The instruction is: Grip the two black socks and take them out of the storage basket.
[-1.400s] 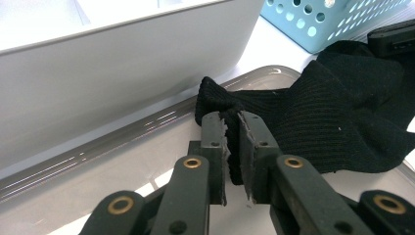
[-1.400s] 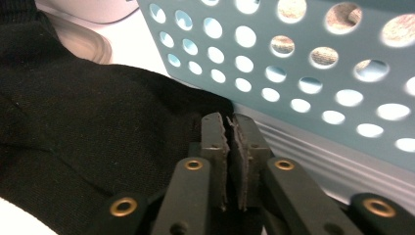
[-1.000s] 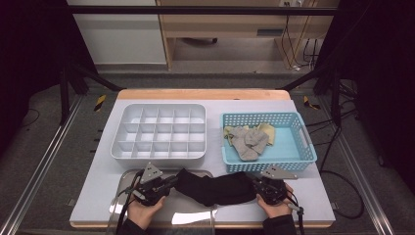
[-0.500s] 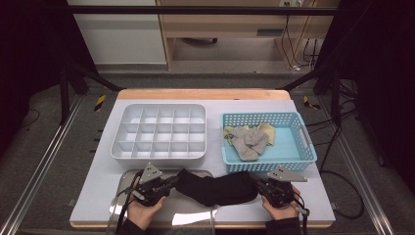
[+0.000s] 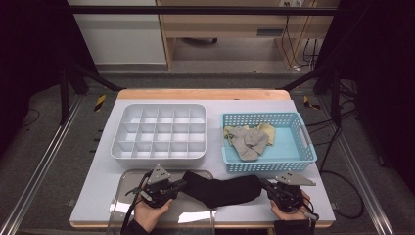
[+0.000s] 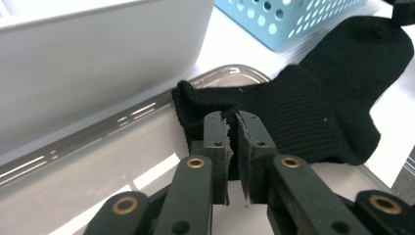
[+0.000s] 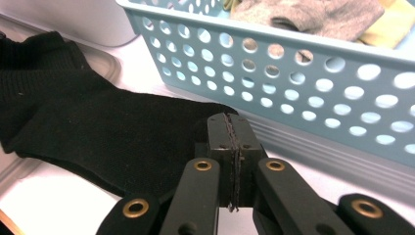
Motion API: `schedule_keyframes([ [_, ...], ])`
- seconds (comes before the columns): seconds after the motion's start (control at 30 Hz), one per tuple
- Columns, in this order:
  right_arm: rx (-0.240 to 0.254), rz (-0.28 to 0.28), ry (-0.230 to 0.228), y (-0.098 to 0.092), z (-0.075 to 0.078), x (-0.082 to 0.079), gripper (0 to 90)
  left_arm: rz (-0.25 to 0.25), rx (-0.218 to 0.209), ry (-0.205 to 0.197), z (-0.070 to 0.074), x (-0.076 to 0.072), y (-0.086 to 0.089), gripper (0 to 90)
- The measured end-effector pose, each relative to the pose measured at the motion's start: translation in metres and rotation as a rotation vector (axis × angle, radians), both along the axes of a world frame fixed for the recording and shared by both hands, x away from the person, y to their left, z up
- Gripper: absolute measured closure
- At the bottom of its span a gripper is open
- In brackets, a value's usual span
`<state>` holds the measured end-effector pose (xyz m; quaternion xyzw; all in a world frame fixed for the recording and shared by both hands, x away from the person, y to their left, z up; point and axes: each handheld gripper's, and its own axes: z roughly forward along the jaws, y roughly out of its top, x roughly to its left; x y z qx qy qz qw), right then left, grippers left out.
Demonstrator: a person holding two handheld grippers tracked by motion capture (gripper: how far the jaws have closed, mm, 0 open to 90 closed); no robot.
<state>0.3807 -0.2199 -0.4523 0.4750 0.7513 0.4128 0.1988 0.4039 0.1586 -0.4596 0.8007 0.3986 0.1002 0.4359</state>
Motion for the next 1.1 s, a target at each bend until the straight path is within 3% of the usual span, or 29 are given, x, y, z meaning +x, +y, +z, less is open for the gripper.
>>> schedule_keyframes([
  [0.1, -0.017, -0.003, 0.007, 0.001, -0.004, 0.002, 88.8, 0.003, 0.011, -0.006, -0.001, 0.001, 0.000, 75.4],
  [0.27, -0.005, -0.002, 0.020, 0.000, -0.009, 0.004, 81.5, 0.031, -0.028, -0.013, 0.005, 0.004, 0.009, 70.8],
  [0.3, 0.003, -0.011, -0.011, -0.002, -0.006, 0.003, 77.5, 0.039, -0.038, -0.012, 0.006, 0.006, 0.012, 70.6],
  [0.4, 0.013, -0.006, -0.018, -0.004, -0.003, 0.002, 75.8, 0.037, -0.046, 0.003, 0.004, 0.009, 0.011, 70.9],
  [0.5, 0.003, 0.018, -0.010, 0.000, -0.006, 0.003, 73.8, 0.039, -0.006, 0.023, 0.000, 0.010, 0.004, 73.6],
  [0.6, -0.013, 0.038, 0.009, 0.005, -0.011, 0.006, 74.2, 0.040, 0.020, 0.021, -0.002, 0.011, 0.000, 81.0],
  [0.77, -0.032, 0.043, 0.052, 0.007, -0.016, 0.009, 87.7, 0.038, 0.019, -0.007, 0.003, 0.008, 0.001, 86.4],
  [0.9, -0.022, 0.045, 0.041, 0.005, -0.012, 0.007, 89.3, 0.028, -0.010, -0.045, 0.008, 0.005, 0.002, 87.1],
  [0.93, -0.021, 0.045, 0.035, 0.005, -0.010, 0.006, 89.3, 0.003, -0.037, -0.085, 0.013, 0.004, 0.001, 87.2],
  [0.97, -0.021, 0.046, 0.027, 0.004, -0.007, 0.005, 89.3, 0.000, -0.051, -0.099, 0.015, 0.003, -0.001, 87.1],
  [1.1, -0.022, 0.040, 0.016, 0.002, -0.002, 0.001, 89.2, -0.009, -0.027, -0.078, 0.012, 0.007, -0.008, 87.0],
])
